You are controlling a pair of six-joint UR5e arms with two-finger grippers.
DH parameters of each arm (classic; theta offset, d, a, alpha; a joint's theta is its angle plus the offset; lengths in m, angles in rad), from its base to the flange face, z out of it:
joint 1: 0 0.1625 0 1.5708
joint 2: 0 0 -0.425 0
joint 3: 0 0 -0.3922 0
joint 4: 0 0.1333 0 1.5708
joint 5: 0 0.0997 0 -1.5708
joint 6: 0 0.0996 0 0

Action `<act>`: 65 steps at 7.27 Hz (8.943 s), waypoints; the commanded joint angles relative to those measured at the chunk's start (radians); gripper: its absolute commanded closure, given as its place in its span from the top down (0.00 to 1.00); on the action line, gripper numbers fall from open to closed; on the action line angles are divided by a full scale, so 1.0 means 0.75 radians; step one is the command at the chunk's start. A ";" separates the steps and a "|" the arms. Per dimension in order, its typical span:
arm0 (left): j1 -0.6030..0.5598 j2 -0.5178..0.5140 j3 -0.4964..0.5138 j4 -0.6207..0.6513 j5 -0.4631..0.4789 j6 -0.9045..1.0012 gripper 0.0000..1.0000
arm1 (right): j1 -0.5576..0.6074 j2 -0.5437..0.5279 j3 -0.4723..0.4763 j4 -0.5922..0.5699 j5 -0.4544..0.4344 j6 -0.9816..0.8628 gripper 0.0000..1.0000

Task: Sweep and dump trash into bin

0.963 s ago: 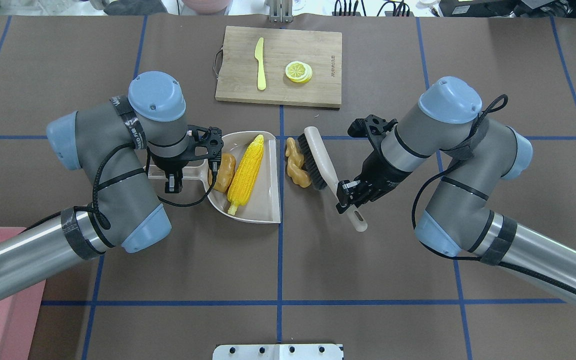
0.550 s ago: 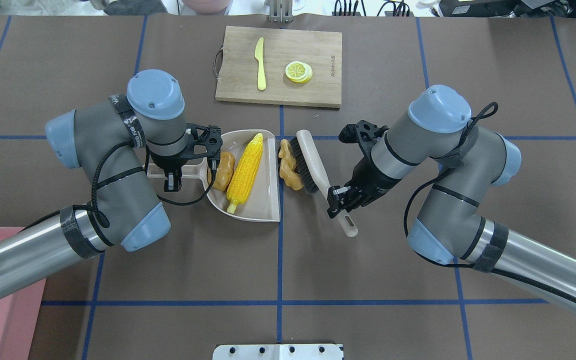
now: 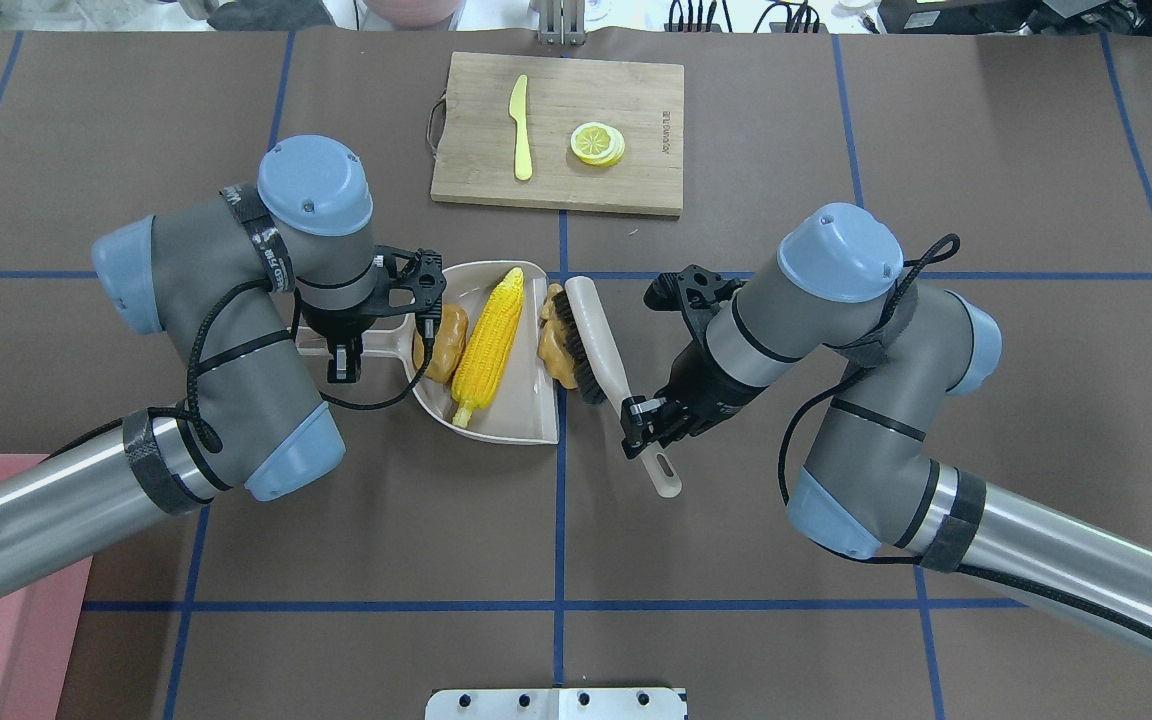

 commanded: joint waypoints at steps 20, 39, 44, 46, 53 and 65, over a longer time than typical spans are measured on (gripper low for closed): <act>-0.067 0.100 0.043 -0.483 -0.006 -0.104 0.00 | 0.781 -0.173 0.247 -0.895 0.095 -0.310 0.00; -0.589 0.484 -0.283 -0.741 -0.249 -1.004 0.00 | 0.716 -1.114 0.337 -0.343 0.087 -0.752 0.68; -0.603 0.546 -0.376 -0.741 -0.254 -1.251 0.00 | 0.716 -1.060 0.337 -0.363 0.070 -0.754 0.99; -0.618 0.672 -0.531 -0.622 -0.290 -1.264 0.00 | 0.718 -1.062 0.337 -0.363 0.070 -0.754 0.99; -0.820 0.877 -0.985 0.090 -0.340 -1.264 0.00 | 0.827 -0.915 0.368 -0.521 -0.051 -0.819 1.00; -0.945 1.566 -1.181 -0.186 -0.372 -1.203 0.00 | 1.241 -0.927 0.186 -0.594 -0.130 -1.190 1.00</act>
